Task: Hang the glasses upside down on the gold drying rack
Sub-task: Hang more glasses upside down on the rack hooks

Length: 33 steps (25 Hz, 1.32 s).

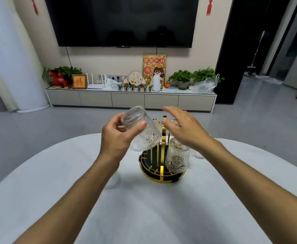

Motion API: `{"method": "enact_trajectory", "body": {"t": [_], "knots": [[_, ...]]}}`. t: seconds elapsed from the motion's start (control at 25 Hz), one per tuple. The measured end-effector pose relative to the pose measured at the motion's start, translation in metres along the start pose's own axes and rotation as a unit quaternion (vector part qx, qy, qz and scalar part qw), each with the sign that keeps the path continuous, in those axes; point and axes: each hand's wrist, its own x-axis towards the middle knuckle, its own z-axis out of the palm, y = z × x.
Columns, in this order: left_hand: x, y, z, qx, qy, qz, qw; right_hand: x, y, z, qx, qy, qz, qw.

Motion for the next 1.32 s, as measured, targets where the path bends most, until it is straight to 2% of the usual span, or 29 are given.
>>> {"method": "enact_trajectory", "body": {"t": [0.08, 0.16, 0.32, 0.44, 0.72, 0.84, 0.88, 0.96, 1.04, 1.12, 1.2, 1.32], "knots": [[0.011, -0.017, 0.005, 0.125, -0.026, 0.037, 0.991, 0.015, 0.006, 0.010, -0.131, -0.055, -0.021, 0.990], [0.016, -0.034, 0.011, 0.214, -0.048, 0.066, 0.973, 0.019, 0.012, 0.014, -0.173, -0.084, -0.021, 0.981], [0.017, -0.058, 0.020, 0.274, -0.076, 0.091, 0.954, 0.018, 0.018, 0.014, -0.221, -0.069, -0.033, 0.972], [0.008, -0.076, 0.024, 0.286, -0.085, 0.082, 0.951, 0.017, 0.017, 0.014, -0.227, -0.075, -0.024, 0.971], [-0.005, -0.097, 0.027, 0.238, -0.075, 0.040, 0.968, 0.012, 0.021, 0.018, -0.206, -0.081, -0.014, 0.975], [-0.009, -0.089, 0.024, 0.209, -0.111, -0.001, 0.972, 0.010, 0.016, 0.019, -0.209, -0.097, -0.002, 0.973], [-0.014, -0.088, 0.018, 0.213, -0.132, -0.011, 0.968, 0.005, 0.009, 0.023, -0.206, -0.071, -0.012, 0.976], [-0.031, -0.091, -0.003, 0.225, -0.140, -0.001, 0.964, -0.014, -0.015, 0.039, -0.156, 0.032, -0.060, 0.985], [-0.049, -0.095, -0.038, 0.225, -0.053, 0.045, 0.972, -0.037, -0.049, 0.069, -0.063, 0.113, -0.120, 0.984], [-0.053, -0.097, -0.070, 0.195, 0.104, 0.038, 0.974, -0.049, -0.081, 0.107, -0.002, 0.102, -0.136, 0.985], [-0.045, -0.098, -0.098, 0.120, 0.209, -0.059, 0.969, -0.049, -0.108, 0.151, -0.008, -0.004, -0.070, 0.998], [-0.042, -0.104, -0.116, 0.034, 0.229, -0.230, 0.945, -0.030, -0.121, 0.203, -0.078, -0.166, 0.092, 0.979]]}}
